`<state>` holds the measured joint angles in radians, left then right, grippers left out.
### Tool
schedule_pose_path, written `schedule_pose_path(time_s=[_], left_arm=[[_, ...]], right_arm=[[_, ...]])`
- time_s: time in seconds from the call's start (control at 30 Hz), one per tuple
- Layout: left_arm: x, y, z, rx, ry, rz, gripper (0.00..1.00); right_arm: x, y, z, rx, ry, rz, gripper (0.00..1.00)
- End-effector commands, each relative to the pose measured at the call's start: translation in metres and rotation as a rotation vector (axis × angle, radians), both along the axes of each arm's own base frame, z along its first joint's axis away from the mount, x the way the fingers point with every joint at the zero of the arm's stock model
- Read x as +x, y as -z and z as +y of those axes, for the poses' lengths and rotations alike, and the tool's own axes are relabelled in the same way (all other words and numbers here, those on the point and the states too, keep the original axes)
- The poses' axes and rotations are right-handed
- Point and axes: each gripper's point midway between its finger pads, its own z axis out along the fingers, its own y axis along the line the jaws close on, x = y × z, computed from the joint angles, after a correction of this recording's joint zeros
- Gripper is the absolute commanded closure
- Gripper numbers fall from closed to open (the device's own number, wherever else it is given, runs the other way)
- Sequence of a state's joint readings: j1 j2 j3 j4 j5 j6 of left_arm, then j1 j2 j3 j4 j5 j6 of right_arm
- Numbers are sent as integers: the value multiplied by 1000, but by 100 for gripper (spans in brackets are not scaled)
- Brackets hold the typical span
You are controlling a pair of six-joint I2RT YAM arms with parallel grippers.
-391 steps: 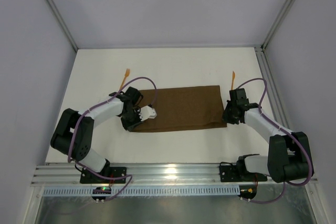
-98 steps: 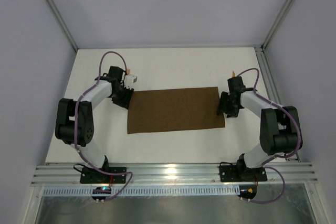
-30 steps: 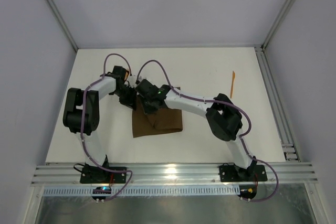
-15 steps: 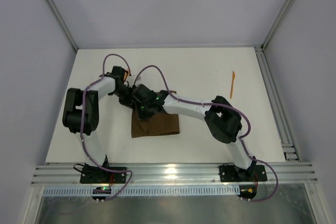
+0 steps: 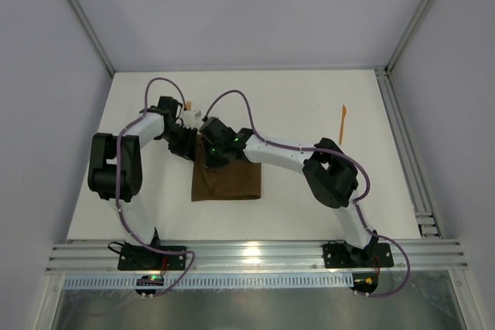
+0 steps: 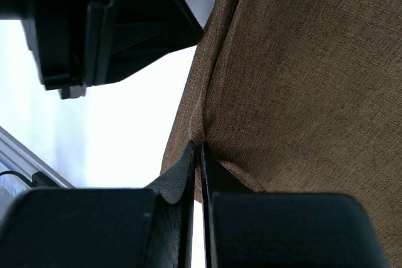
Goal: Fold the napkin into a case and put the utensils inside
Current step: Fold the rectangle-folded napkin at the center of the board, then rotate the square-folded napkin at the center of the board.
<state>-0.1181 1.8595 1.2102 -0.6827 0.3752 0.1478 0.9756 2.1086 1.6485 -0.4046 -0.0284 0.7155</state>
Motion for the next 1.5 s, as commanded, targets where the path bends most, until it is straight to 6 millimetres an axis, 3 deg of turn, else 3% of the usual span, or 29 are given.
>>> schedule_pose_path(time_s=[0.0,0.13,0.37,0.77,0.9,0.93,1.1,1.13,1.2,1.23,1.3,1.33,1.4,1.47], left_arm=[[0,-17,15,44,7,-47,70],[-4,-16,19,49,6,-39,70],[-12,3,11,7,-2,36,80],[-8,10,12,15,-10,40,81],[-8,13,13,23,-11,46,81],[-7,11,14,29,-12,36,81],[-2,-5,23,50,-23,-10,78],[1,-11,25,57,-24,-31,76],[0,-20,24,50,-13,-49,75],[-1,-30,20,25,-1,-70,73],[-4,-38,16,4,25,-94,70],[-5,-48,13,-17,37,-117,67],[-13,-54,6,-25,83,-122,63],[-20,-60,-1,-6,130,-136,58]], right_arm=[[6,-5,11,51,30,-12,97],[6,1,15,57,24,8,97],[5,4,25,84,15,32,97],[-8,18,35,106,-39,101,96],[-14,15,39,128,-79,114,71],[-14,9,40,137,-90,108,60],[-27,-28,38,136,-194,-12,44],[-29,-44,38,154,-211,-37,42],[-36,-46,28,136,-249,-45,41],[-39,-59,23,143,-262,-70,40],[-46,-53,6,106,-310,-91,38],[-50,-66,1,121,-327,-118,38],[-55,-56,-18,77,-343,-111,38],[-45,-64,-39,69,-291,-137,38]])
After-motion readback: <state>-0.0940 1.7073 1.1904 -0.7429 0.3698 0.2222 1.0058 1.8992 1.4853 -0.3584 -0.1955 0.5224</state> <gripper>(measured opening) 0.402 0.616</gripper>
